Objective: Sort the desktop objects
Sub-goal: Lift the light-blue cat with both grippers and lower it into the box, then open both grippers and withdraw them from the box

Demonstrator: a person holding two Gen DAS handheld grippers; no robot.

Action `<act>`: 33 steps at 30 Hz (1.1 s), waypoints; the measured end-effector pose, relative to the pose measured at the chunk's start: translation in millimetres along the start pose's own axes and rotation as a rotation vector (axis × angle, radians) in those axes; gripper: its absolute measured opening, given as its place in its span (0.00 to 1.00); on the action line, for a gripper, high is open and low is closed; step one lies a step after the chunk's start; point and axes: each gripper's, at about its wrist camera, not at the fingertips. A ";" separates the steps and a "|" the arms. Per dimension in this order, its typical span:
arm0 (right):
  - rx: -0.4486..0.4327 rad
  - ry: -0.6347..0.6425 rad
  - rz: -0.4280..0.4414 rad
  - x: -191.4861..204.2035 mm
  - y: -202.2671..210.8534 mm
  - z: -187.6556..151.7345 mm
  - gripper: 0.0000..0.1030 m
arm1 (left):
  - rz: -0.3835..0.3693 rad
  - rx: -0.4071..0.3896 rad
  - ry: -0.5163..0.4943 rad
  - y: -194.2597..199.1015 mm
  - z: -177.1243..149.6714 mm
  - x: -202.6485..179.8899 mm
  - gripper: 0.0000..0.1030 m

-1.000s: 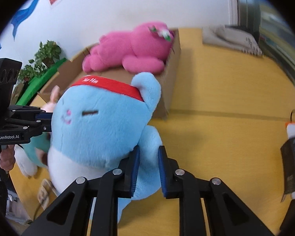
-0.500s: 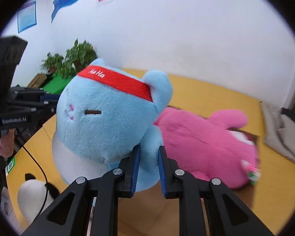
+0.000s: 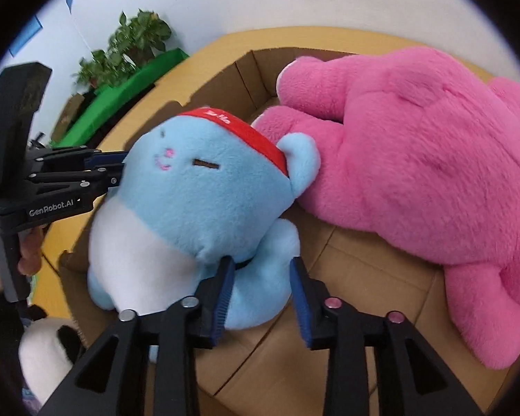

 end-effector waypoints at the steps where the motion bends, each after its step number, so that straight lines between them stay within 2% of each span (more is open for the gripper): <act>1: -0.031 -0.020 -0.005 -2.5 11.7 -6.5 0.70 | 0.023 -0.028 0.003 14.6 -2.6 -0.2 0.48; 2: -0.068 -0.042 -0.011 -6.2 24.3 -13.2 0.78 | 0.050 -0.060 0.002 26.8 -4.1 -4.6 0.65; 3: -0.109 -0.070 -0.004 -9.9 37.5 -20.6 0.79 | 0.066 -0.107 0.008 45.3 -8.6 -7.7 0.78; 5: -0.217 -0.151 0.040 -17.2 68.2 -37.6 0.80 | 0.067 -0.196 0.030 82.8 -18.4 -15.0 0.88; 7: -0.344 -0.236 0.040 -21.4 103.1 -57.8 0.87 | 0.034 -0.281 0.052 117.9 -33.7 -30.8 0.99; 8: -0.391 -0.266 0.021 -20.3 117.0 -66.1 0.90 | 0.026 -0.321 0.047 131.2 -41.7 -43.0 1.00; 9: -0.439 -0.296 0.001 -19.2 131.0 -74.3 1.00 | 0.019 -0.359 0.040 144.1 -49.7 -55.8 1.00; 10: -0.479 -0.315 -0.032 -16.6 144.1 -82.6 1.00 | 0.019 -0.383 0.021 153.6 -57.8 -72.3 1.00; 12: -0.528 -0.292 -0.173 -5.9 165.3 -95.1 1.00 | 0.035 -0.411 -0.008 163.9 -70.1 -99.1 1.00; 13: -0.537 -0.276 -0.236 -1.6 174.1 -102.6 1.00 | 0.040 -0.417 -0.013 168.5 -75.3 -107.2 1.00; 15: -0.534 -0.255 -0.304 5.8 184.6 -114.6 1.00 | 0.027 -0.411 -0.013 172.9 -85.2 -123.9 1.00; 19: -0.509 -0.208 -0.386 12.7 206.4 -135.0 1.00 | -0.003 -0.378 -0.002 175.0 -107.6 -140.8 1.00; 22: -0.498 -0.147 -0.464 25.0 215.4 -146.2 1.00 | 0.004 -0.360 -0.013 176.6 -114.3 -150.4 1.00; 33: -0.482 -0.071 -0.530 48.3 233.7 -162.9 1.00 | -0.028 -0.329 -0.004 175.8 -123.1 -160.3 1.00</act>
Point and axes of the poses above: each gripper's, at about its wrist camera, not at the fingertips, and y roughly against the way its jaws point, x to its left, z to its top, and after that the axes turned 5 degrees about -x, right-handed
